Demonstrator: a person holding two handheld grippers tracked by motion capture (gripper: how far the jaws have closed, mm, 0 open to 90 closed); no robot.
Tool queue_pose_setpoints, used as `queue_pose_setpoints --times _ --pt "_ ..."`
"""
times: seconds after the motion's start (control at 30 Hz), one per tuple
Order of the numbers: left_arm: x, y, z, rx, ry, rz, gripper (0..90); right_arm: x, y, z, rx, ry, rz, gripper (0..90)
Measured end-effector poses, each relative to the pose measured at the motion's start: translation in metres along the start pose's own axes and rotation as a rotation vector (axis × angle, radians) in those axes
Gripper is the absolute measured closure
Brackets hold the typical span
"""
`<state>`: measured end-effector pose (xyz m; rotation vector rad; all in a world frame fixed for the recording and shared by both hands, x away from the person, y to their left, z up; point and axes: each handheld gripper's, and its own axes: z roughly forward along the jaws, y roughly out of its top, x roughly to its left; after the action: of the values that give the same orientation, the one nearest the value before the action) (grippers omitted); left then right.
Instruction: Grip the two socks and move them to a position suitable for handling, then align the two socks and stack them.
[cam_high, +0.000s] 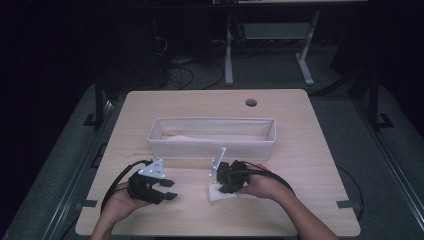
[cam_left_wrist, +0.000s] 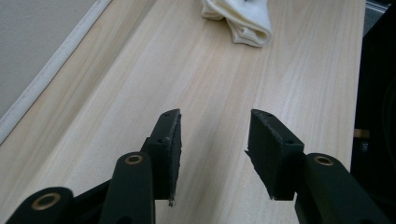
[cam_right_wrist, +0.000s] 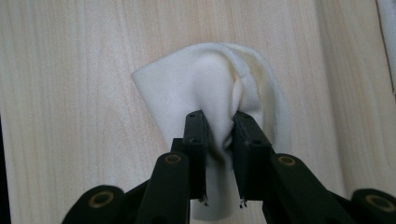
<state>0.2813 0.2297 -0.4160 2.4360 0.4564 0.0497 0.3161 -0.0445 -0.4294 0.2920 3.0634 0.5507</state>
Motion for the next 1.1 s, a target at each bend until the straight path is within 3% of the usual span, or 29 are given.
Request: queue_pose_setpoints --times 0.6,1.1 --pt "0.002 0.002 -0.002 0.004 0.019 -0.002 46.8 -0.005 -0.005 -0.02 0.016 0.004 0.014 76.3" --pt "0.002 0.002 -0.004 0.002 0.041 -0.01 39.3 -0.004 -0.015 -0.054 -0.01 0.0 0.027 76.2"
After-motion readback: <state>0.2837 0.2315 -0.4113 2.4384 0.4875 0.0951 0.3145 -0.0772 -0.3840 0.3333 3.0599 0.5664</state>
